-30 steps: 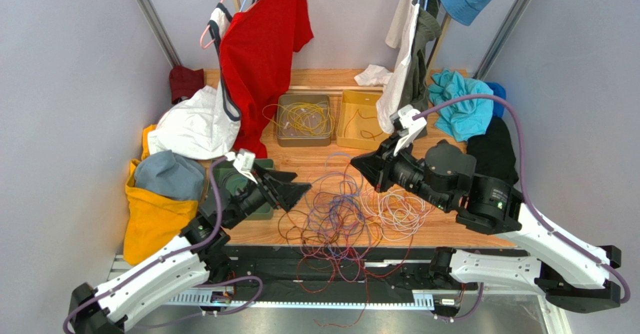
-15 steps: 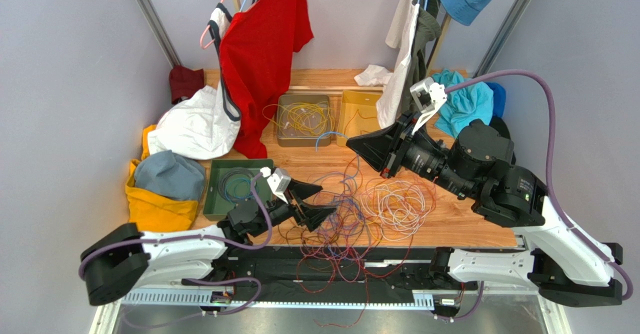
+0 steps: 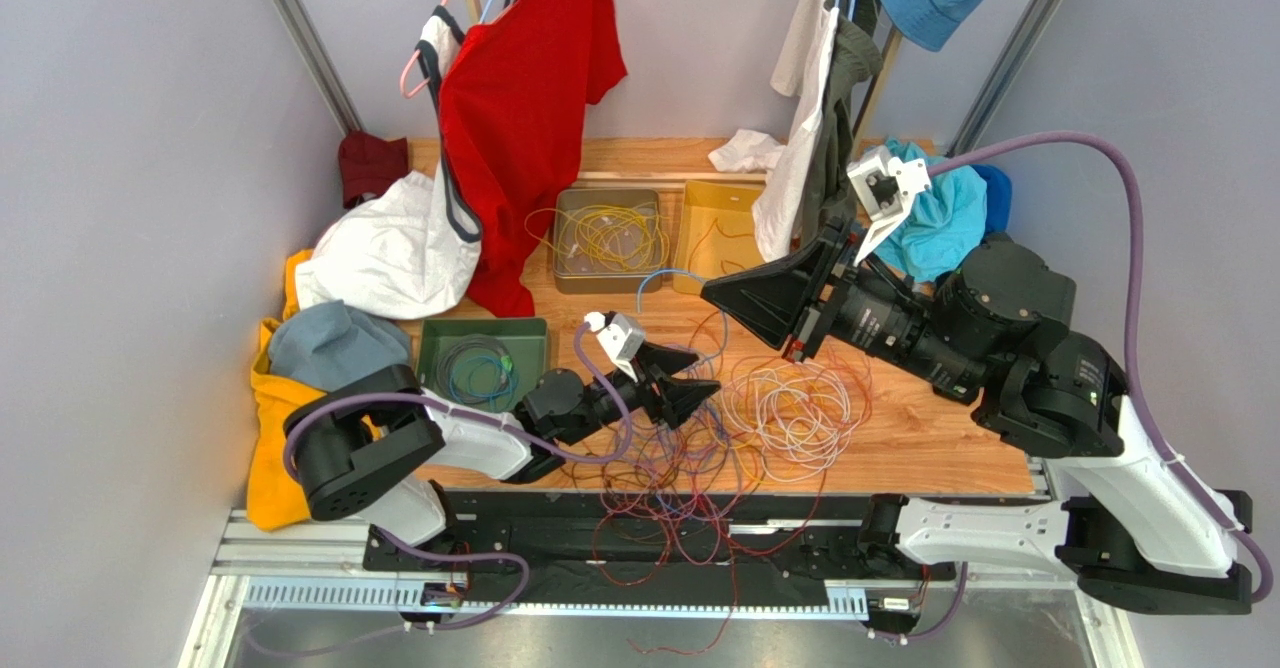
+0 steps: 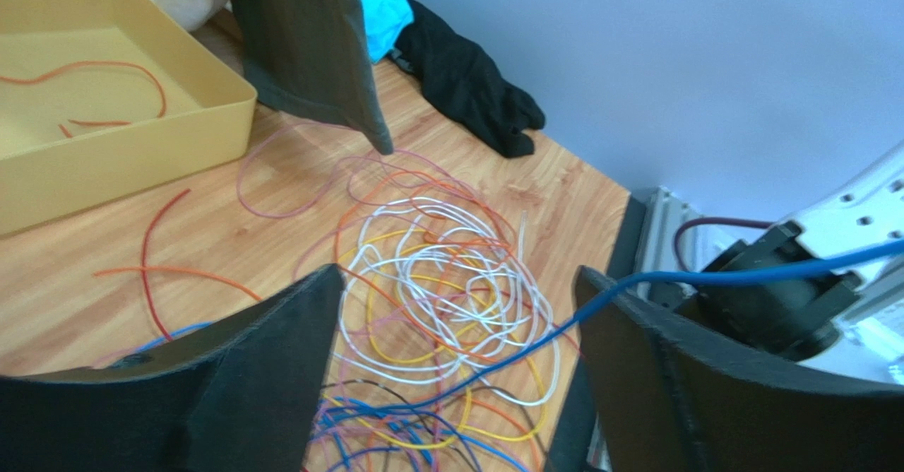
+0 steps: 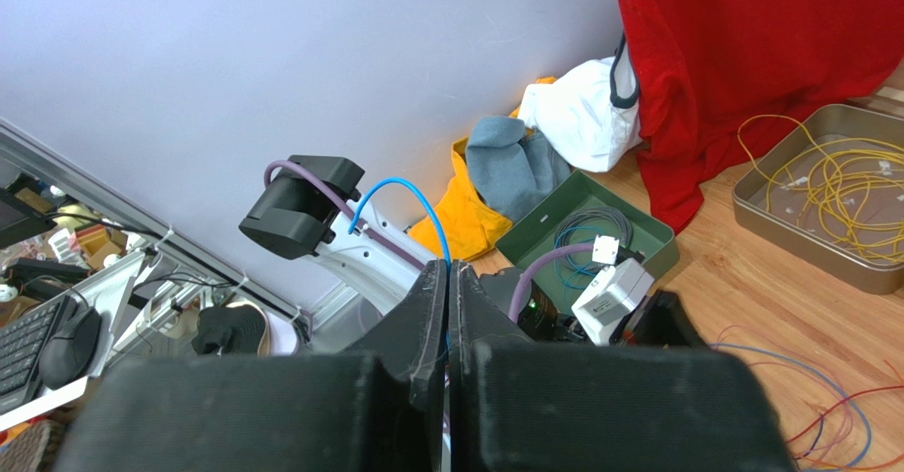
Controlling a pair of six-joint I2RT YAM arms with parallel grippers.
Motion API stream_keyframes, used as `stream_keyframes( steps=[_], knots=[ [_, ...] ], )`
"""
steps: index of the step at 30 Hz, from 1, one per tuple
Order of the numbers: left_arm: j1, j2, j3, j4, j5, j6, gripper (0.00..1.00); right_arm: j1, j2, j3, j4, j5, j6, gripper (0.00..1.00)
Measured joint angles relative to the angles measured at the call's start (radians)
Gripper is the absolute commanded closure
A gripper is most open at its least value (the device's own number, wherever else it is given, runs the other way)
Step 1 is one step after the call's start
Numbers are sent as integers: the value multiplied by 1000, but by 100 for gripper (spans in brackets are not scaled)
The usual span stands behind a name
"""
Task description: Untangle the cables
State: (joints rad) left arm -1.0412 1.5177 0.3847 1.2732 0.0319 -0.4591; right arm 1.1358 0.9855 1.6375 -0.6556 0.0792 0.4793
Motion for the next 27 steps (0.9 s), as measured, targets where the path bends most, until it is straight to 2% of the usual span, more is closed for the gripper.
stream_keyframes(
  steps=[2,6,9,10,11,13,15,19,22,27],
  knots=[
    [0,5,1,2,-5,-4,100,0,-13,-1,-4,8,-1,100],
    [0,-35,-27,3,-32,-5,100,0,-68,-30,-10,35,-5,100],
    [0,-192,-60,-113,-73,-7,100,0,-122,-83,-6,56,-6,71],
    [0,-283,-51,-212,-101,-11,100,0,-146,-109,-3,67,-6,55],
    [0,-374,-18,-350,-134,-15,100,0,-174,-140,1,77,-7,50],
    [1,-520,129,-665,-212,-22,100,0,-228,-203,3,99,-6,44],
    [3,-578,340,-948,-269,-6,100,0,-282,-277,15,125,-5,42],
    [9,-583,767,-1382,-348,33,100,0,-409,-470,25,193,16,41],
    [9,-528,1069,-1611,-379,54,100,0,-472,-611,39,223,37,41],
    [10,-415,1411,-1888,-393,79,100,0,-476,-818,109,217,68,41]
  ],
)
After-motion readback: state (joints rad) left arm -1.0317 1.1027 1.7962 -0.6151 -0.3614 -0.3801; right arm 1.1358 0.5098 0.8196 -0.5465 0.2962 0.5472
